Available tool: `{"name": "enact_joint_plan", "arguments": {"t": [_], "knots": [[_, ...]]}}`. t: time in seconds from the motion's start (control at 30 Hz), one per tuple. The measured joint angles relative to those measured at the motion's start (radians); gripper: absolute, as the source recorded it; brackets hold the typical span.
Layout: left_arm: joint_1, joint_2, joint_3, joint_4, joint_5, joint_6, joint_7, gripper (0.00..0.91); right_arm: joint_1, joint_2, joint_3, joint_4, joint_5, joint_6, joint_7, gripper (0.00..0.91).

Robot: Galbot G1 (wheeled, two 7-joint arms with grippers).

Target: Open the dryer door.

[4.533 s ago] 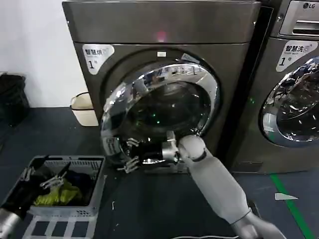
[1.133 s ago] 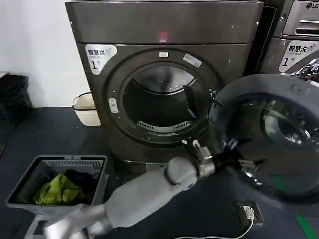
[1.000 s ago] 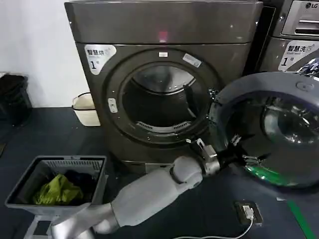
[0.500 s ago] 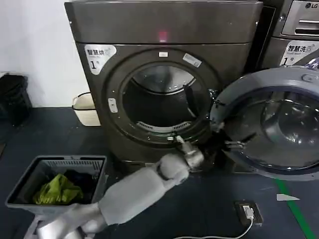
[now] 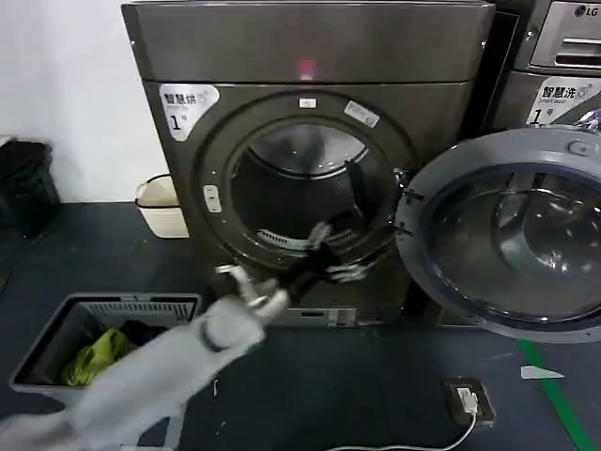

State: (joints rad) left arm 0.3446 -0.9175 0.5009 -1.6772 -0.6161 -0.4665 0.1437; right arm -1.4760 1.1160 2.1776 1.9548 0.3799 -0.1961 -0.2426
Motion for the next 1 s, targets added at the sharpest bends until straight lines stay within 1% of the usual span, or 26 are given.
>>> {"name": "enact_joint_plan", "arguments": {"t": [0.1, 0.2, 0.23, 0.3, 0.43, 0.57, 0.67, 0.73, 0.83, 1.0], "knots": [[0.044, 0.122, -0.042, -0.058, -0.026, 0.017, 0.026, 0.907, 0.013, -0.005, 0.018, 0.004, -0.002, -0.001, 0.005, 0.907], [0.096, 0.242, -0.075, -0.091, -0.064, -0.040, 0.094, 0.907, 0.024, -0.007, 0.039, 0.004, 0.000, -0.001, 0.013, 0.907], [0.114, 0.281, -0.090, -0.102, -0.075, -0.043, 0.117, 0.907, 0.027, -0.007, 0.047, 0.004, -0.001, -0.003, 0.016, 0.907], [0.164, 0.364, -0.139, -0.128, -0.086, -0.011, 0.133, 0.907, 0.036, -0.011, 0.061, 0.005, -0.005, -0.013, 0.023, 0.907], [0.291, 0.522, -0.276, -0.169, -0.023, 0.044, 0.149, 0.907, 0.055, -0.022, 0.070, 0.005, -0.006, -0.020, 0.027, 0.907], [0.375, 0.664, -0.356, -0.179, -0.027, 0.045, 0.206, 0.907, 0.075, -0.031, 0.069, 0.012, -0.006, -0.017, 0.025, 0.907], [0.409, 0.758, -0.386, -0.168, 0.012, 0.040, 0.265, 0.907, 0.075, -0.031, 0.061, 0.019, -0.006, -0.007, 0.021, 0.907], [0.427, 0.814, -0.396, -0.147, 0.063, 0.047, 0.283, 0.907, 0.075, -0.032, 0.060, 0.015, -0.007, -0.003, 0.021, 0.907], [0.448, 0.883, -0.400, -0.108, 0.151, 0.097, 0.292, 0.907, 0.078, -0.036, 0.054, 0.002, -0.008, 0.005, 0.021, 0.907], [0.461, 0.950, -0.419, -0.048, 0.228, 0.216, 0.309, 0.907, 0.083, -0.041, 0.045, -0.016, -0.009, 0.009, 0.021, 0.907]]}}
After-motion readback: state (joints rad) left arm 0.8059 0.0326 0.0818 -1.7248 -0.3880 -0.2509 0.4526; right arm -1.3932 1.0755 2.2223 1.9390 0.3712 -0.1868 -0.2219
